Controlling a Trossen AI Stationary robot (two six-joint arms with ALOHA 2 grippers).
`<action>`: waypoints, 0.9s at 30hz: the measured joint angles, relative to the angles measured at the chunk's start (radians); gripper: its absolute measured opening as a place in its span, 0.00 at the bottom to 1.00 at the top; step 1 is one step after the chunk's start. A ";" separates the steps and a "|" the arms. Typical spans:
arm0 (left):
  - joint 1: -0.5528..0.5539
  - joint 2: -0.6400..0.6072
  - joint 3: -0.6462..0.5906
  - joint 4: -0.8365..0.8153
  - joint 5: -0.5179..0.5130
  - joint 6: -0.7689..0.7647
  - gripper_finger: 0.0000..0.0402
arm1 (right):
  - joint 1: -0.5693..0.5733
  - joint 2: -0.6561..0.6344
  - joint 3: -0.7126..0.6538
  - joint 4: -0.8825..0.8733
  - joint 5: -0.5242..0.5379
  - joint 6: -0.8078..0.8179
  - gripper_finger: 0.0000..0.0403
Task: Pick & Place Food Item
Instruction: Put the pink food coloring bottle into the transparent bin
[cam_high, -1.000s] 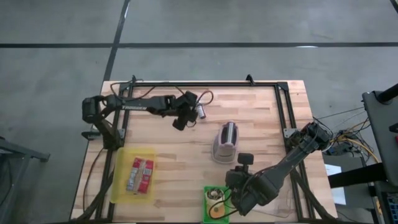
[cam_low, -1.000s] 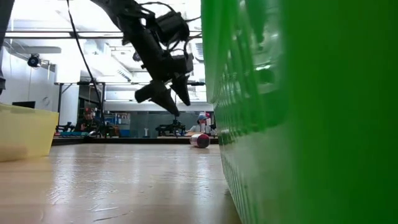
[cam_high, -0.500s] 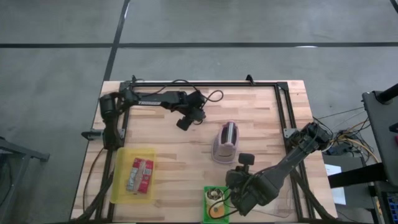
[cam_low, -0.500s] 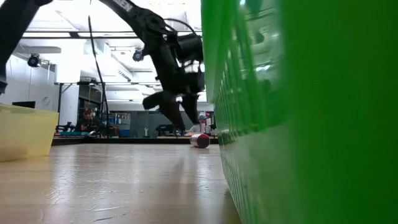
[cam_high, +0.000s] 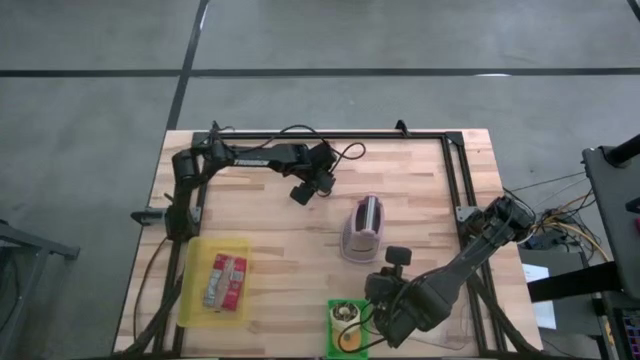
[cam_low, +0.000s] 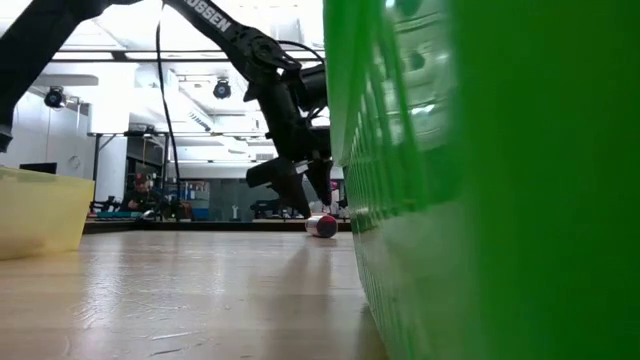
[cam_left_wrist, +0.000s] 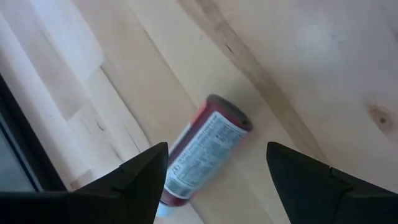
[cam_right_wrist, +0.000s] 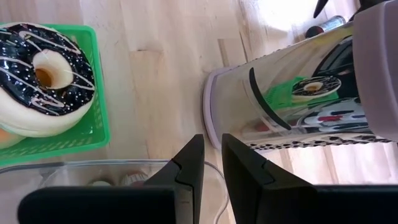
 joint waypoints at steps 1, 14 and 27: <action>0.002 0.001 0.004 0.000 0.000 0.005 0.68 | 0.000 0.000 0.000 0.000 0.000 -0.002 0.13; 0.024 0.075 0.035 -0.012 -0.036 0.018 0.68 | 0.000 -0.012 0.000 -0.002 0.000 0.000 0.13; 0.034 0.098 0.069 -0.046 -0.057 -0.013 0.63 | 0.000 -0.013 0.000 0.002 0.005 0.001 0.13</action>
